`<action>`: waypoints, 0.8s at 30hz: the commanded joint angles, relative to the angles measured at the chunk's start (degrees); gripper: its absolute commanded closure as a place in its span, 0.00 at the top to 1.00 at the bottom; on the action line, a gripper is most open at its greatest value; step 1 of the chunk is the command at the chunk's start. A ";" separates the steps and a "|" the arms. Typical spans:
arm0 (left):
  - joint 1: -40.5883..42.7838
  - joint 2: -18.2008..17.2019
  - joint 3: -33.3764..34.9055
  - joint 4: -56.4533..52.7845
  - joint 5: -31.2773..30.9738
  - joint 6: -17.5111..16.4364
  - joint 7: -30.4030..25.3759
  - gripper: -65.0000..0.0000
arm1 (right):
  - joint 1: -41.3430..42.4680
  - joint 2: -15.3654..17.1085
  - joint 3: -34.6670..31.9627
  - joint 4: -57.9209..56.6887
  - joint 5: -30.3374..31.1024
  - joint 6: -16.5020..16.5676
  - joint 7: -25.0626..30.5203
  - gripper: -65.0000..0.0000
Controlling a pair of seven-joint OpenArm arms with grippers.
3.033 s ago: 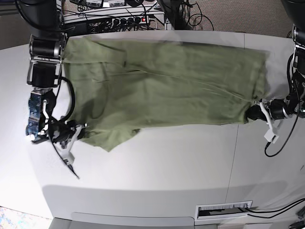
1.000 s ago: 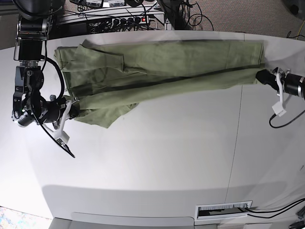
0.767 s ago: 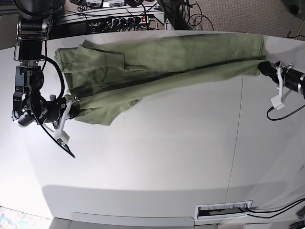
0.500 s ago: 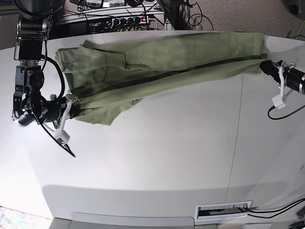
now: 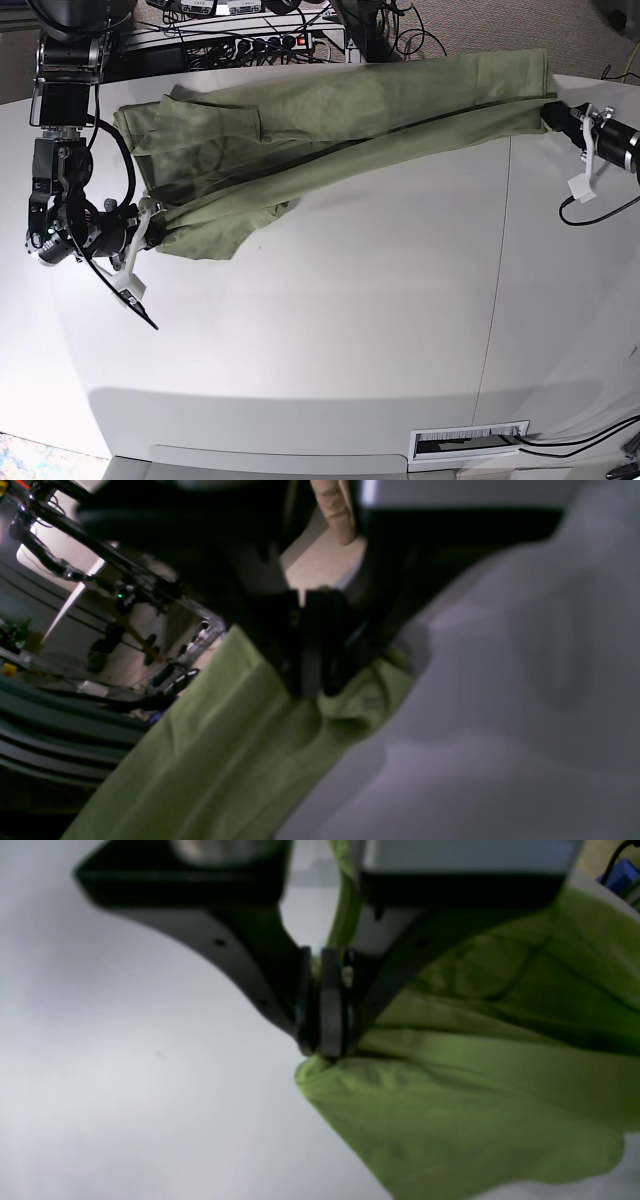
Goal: Fold the T-shirt properly
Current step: 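Lift the grasped edge with both grippers and fold it over the shirt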
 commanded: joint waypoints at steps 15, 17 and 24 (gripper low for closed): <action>-0.33 0.13 -0.11 2.32 1.70 -0.03 1.40 0.34 | 1.60 0.92 0.50 1.79 3.65 0.04 2.54 0.33; -0.24 -0.33 -0.11 3.63 1.70 -0.03 2.05 0.34 | 1.60 0.92 0.50 2.82 3.89 0.04 2.51 0.33; -0.13 -1.11 -1.79 7.96 1.70 -0.03 2.25 0.33 | 1.11 -0.57 0.48 4.04 7.67 0.11 0.81 0.33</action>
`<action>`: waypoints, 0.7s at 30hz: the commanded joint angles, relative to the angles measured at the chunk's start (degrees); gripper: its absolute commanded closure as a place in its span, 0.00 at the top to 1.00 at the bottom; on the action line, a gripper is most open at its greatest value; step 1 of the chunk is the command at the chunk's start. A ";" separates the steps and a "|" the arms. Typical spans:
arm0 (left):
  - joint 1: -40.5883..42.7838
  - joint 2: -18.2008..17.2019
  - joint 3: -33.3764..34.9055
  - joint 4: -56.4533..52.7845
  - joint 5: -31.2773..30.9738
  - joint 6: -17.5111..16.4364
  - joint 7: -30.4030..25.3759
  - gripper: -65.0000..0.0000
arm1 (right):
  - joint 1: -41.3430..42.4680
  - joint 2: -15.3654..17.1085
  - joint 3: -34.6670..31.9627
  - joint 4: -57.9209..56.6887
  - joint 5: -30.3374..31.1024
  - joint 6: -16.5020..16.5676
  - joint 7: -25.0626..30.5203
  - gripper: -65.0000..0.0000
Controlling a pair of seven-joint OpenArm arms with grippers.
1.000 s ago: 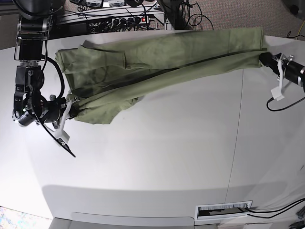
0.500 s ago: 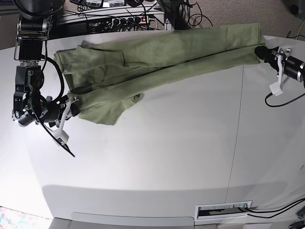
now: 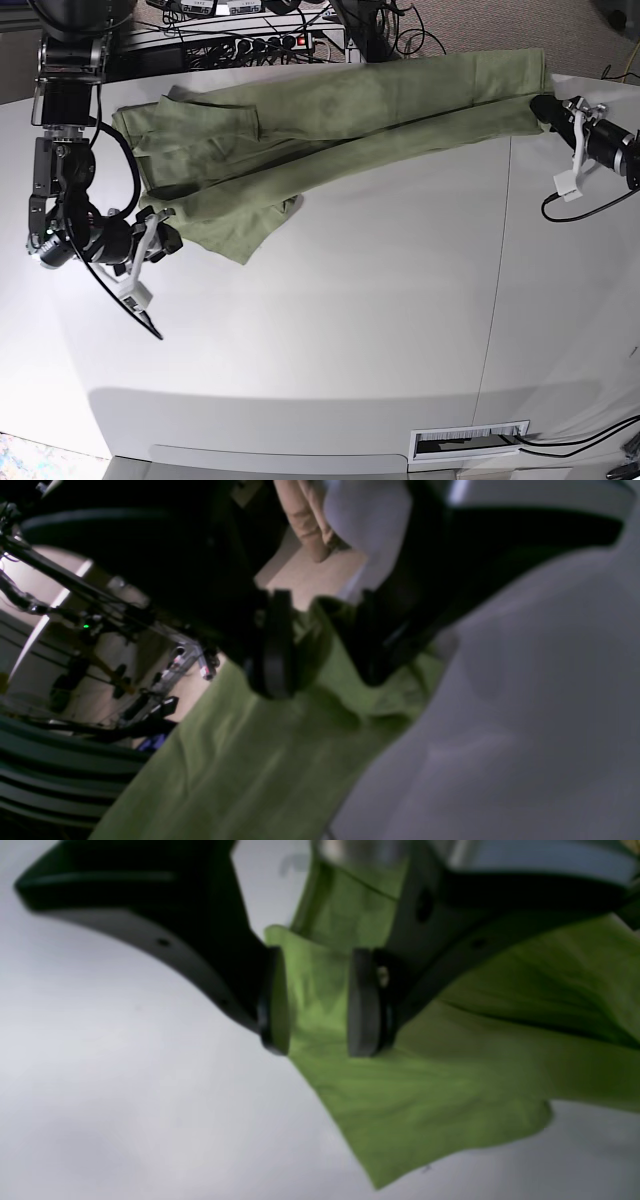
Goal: Fold the T-shirt properly
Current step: 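Lift the grasped edge with both grippers and fold it over the shirt, then carry the folded edge with both grippers onto the other shirt edge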
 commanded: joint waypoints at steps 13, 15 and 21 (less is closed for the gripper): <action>-0.66 -1.49 -0.94 1.55 -0.75 0.10 0.59 0.06 | -8.74 -3.06 0.33 1.01 1.79 0.13 0.29 0.02; -0.66 -1.49 -0.94 1.55 -0.75 0.10 0.59 0.03 | -9.77 -3.06 0.31 1.01 1.79 0.15 0.29 0.02; -0.68 -1.44 -0.94 1.55 -0.75 0.10 0.37 0.00 | -12.70 -3.54 0.33 0.94 1.07 0.17 0.29 0.01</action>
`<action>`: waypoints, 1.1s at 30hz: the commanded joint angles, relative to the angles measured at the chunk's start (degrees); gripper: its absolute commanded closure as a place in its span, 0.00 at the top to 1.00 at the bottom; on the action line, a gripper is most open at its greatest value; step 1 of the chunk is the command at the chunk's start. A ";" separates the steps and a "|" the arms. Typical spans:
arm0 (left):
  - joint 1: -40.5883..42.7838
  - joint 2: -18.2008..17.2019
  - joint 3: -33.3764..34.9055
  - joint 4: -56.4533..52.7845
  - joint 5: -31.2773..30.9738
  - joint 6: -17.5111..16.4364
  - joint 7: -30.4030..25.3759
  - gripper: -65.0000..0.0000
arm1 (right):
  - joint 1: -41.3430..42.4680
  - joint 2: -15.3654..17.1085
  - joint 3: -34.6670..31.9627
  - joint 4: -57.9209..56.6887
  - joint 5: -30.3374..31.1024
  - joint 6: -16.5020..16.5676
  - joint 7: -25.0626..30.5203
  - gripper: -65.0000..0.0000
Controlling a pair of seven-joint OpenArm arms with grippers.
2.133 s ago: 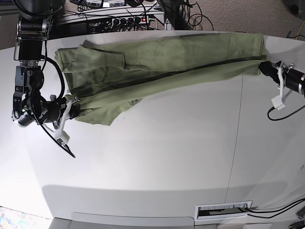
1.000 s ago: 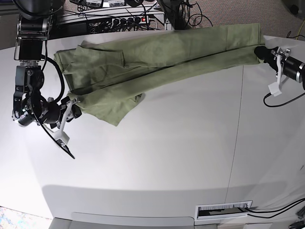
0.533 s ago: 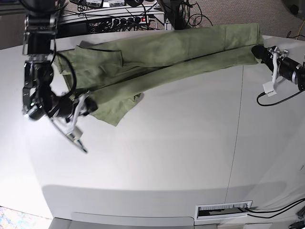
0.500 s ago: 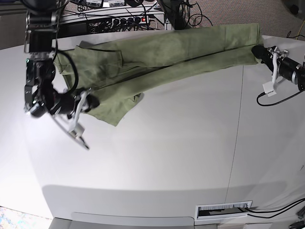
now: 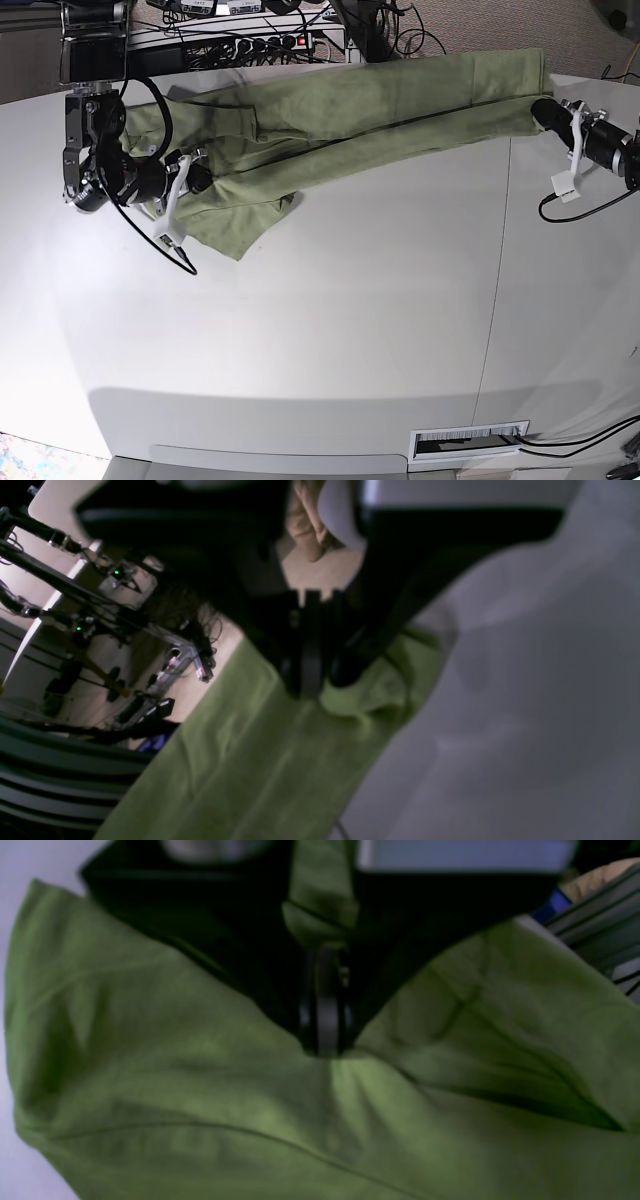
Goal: Fold the T-shirt properly
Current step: 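Carry the folded edge with both grippers onto the other shirt edge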
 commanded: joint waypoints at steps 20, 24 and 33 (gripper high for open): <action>-3.06 1.55 -0.76 2.34 12.02 0.10 -17.29 0.00 | 0.76 -2.78 0.04 -11.19 -16.90 -0.11 20.79 0.00; -6.51 3.08 -0.76 2.36 15.15 0.10 -20.26 0.00 | 2.10 -3.26 0.07 -11.72 -20.57 -0.15 23.26 0.00; -10.36 2.12 -0.76 2.91 12.02 0.10 -11.78 0.00 | 4.48 -3.39 0.07 -11.89 -23.37 -0.35 24.55 0.00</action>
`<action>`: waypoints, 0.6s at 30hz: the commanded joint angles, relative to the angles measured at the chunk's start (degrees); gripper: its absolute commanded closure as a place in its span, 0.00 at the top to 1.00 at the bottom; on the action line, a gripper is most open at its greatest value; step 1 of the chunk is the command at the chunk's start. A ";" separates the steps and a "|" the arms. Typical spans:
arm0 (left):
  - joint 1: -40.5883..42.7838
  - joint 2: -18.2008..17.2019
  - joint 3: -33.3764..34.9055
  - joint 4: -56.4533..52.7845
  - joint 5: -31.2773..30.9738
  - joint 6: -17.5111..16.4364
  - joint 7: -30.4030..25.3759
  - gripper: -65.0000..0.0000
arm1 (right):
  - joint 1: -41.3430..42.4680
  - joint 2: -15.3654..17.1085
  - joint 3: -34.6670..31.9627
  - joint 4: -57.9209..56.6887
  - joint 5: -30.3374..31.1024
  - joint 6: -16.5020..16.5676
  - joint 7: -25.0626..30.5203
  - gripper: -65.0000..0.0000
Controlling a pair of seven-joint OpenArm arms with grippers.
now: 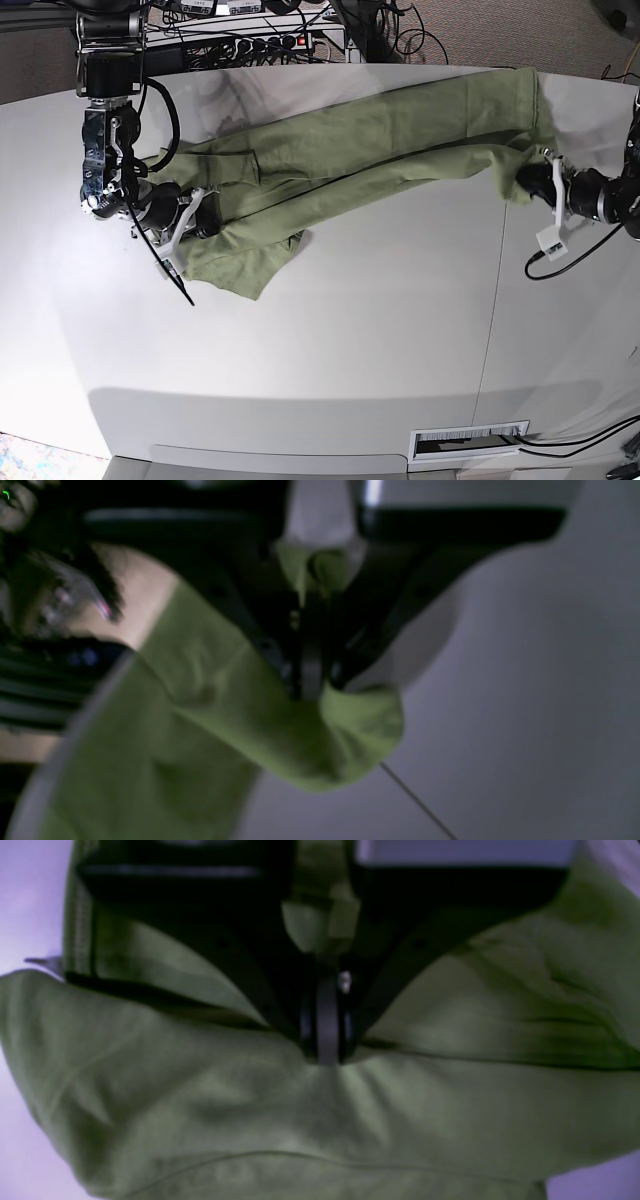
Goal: Fold the T-shirt properly
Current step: 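Carry the folded edge with both grippers onto the other shirt edge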
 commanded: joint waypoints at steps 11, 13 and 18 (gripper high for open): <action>-0.63 -10.21 -0.76 5.33 -13.52 -0.25 13.02 0.00 | -0.02 0.76 0.02 -0.42 -5.55 -2.23 -3.67 0.00; 0.33 -11.41 -0.76 6.47 -13.52 -0.25 13.02 0.00 | 0.00 0.79 0.02 -0.42 -5.55 -2.99 -3.82 0.00; 4.26 -13.20 -0.76 10.58 -13.52 -0.25 13.02 0.00 | 0.00 0.46 0.00 -0.42 -5.55 -3.39 -4.72 0.00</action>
